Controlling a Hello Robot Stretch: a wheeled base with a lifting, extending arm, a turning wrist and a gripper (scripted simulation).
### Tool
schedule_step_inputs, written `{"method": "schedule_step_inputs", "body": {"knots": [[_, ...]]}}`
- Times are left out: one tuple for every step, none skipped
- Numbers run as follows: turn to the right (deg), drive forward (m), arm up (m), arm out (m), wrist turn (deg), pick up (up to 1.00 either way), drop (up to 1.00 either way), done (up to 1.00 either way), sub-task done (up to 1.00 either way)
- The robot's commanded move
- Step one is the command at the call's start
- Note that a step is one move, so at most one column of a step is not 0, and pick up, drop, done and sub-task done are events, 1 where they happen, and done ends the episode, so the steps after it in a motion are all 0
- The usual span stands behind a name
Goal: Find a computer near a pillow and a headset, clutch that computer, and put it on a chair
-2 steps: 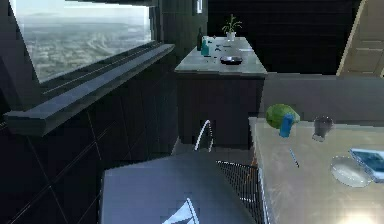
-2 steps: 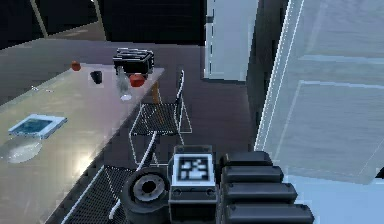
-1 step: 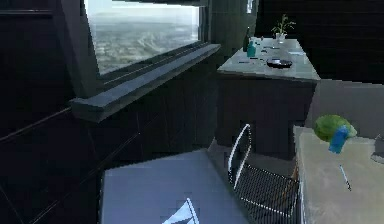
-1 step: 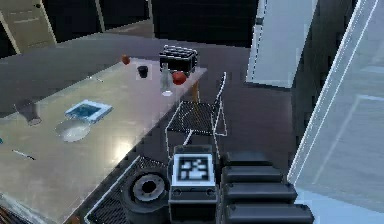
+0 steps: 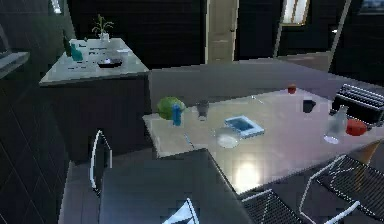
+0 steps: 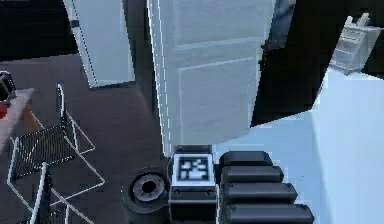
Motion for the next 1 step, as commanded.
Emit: {"method": "schedule_step_inputs", "body": {"knots": [[9.0, 0.00, 0.00, 0.00, 0.0, 0.00, 0.00, 0.00, 0.00]]}}
